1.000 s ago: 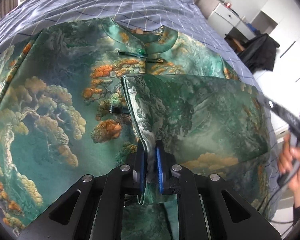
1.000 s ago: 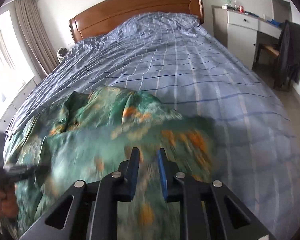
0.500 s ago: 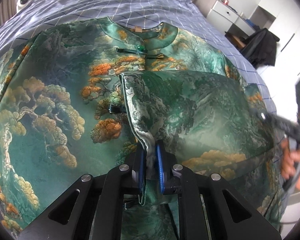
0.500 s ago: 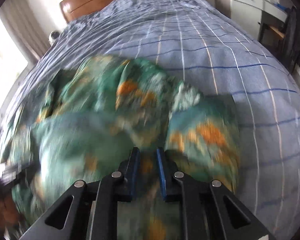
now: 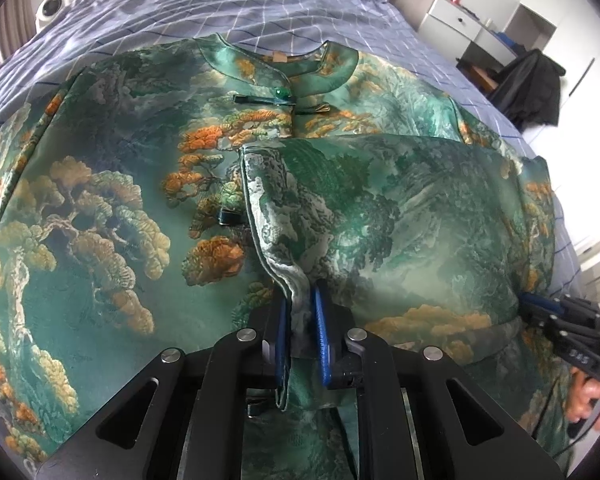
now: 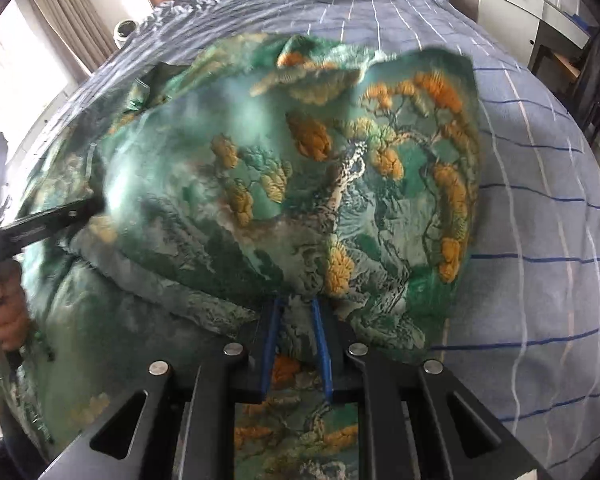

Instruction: Fold large clothes

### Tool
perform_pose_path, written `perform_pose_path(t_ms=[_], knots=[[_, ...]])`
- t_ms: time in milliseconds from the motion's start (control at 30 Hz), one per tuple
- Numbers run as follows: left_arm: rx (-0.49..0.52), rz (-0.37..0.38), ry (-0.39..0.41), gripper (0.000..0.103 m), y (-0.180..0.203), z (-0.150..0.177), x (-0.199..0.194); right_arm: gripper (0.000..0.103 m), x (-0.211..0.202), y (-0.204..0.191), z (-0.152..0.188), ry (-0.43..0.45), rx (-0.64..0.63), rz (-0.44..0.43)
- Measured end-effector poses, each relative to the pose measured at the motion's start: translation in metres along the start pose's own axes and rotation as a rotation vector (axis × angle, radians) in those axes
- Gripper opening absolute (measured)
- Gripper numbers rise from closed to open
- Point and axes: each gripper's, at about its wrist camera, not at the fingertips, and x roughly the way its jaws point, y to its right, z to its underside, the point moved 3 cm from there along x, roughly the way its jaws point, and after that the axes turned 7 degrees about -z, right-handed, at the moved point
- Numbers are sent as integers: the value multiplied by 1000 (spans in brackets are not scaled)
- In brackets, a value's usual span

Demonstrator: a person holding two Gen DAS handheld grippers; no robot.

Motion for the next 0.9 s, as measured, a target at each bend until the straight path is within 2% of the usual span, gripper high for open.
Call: perform_pose_path(t_ms=[67,100,167,267,333,367,433,533,633,733,900], knots=[[-8,3,2,20,-2,0,-3,17,4,-1,-1,12,7,20],[-19,4,6,27,-5,1,-7,17,4,-1,-1,16,21,21],[-38,23,9,34,-12,6,-15,17,0,-2,1,27,40,26],[-36,29,35,50,-22,21,-37,19,-15,-12,10,31,19,71],[-13,9,52,63,-29,36,-52,24,-23,-24,22,12,-2,96],[6,-6,64,66,-33,44,-60,27,-27,-29,27,2,-7,105],[52,-80,98,74,-45,67,-77,29,-35,-47,44,0,-31,81],[90,-152,119,75,-62,96,-93,29,-42,-75,70,12,-102,90],[98,-193,136,78,-83,122,-113,29,-53,-92,94,41,-117,115],[60,-236,154,87,-113,138,-131,29,-65,-103,114,61,-107,127],[-48,-267,160,88,-159,144,-146,29,-75,-113,143,77,-62,142]])
